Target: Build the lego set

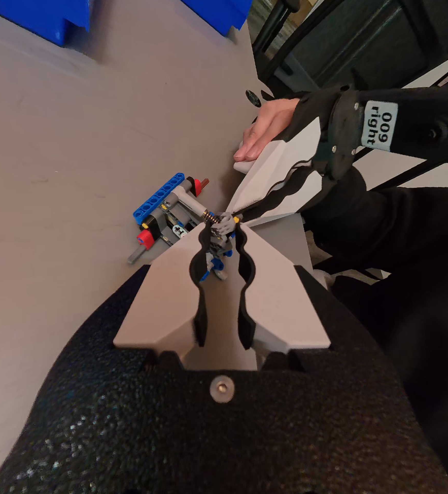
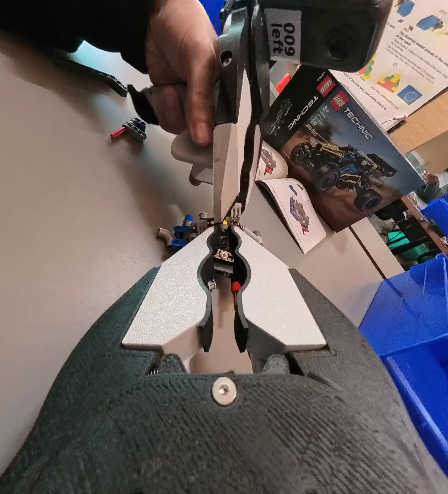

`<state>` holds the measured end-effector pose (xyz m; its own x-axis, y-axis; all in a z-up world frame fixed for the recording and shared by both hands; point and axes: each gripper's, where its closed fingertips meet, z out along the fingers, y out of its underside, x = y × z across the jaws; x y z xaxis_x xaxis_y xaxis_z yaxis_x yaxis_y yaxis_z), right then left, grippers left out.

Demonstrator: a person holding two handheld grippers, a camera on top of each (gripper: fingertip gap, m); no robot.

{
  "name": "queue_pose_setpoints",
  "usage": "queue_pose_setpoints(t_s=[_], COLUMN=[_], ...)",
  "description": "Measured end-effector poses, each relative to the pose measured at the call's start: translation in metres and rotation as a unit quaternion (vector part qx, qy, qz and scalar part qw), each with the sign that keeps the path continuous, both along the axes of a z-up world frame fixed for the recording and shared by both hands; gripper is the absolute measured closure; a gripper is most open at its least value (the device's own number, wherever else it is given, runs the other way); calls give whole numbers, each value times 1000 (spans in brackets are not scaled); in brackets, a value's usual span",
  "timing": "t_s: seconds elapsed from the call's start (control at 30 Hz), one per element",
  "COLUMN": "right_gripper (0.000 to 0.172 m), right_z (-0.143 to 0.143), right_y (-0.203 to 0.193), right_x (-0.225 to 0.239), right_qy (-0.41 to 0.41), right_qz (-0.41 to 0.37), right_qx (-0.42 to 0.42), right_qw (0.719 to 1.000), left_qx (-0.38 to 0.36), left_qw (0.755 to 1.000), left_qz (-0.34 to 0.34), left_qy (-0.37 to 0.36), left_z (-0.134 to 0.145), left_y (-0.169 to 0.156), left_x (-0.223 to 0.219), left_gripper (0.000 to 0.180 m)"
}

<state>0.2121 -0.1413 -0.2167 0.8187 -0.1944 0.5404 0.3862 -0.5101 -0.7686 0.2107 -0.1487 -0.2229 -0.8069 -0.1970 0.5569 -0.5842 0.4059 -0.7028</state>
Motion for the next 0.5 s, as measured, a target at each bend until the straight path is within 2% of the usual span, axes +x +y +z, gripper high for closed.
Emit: queue_pose_setpoints(t_s=[0.4,0.5], right_gripper=[167,167], right_z=[-4,-4], right_y=[5,4], right_x=[5,5], right_qy=[-49,-40], right_qz=[-27,-23], right_qx=[-88,-65], right_qw=[995,997], left_qx=[24,16], left_qw=[999,999], left_qz=[14,14], left_qy=[-29,-27], left_z=[-1,-1], left_y=[2,2], left_x=[6,6], left_gripper=[166,166])
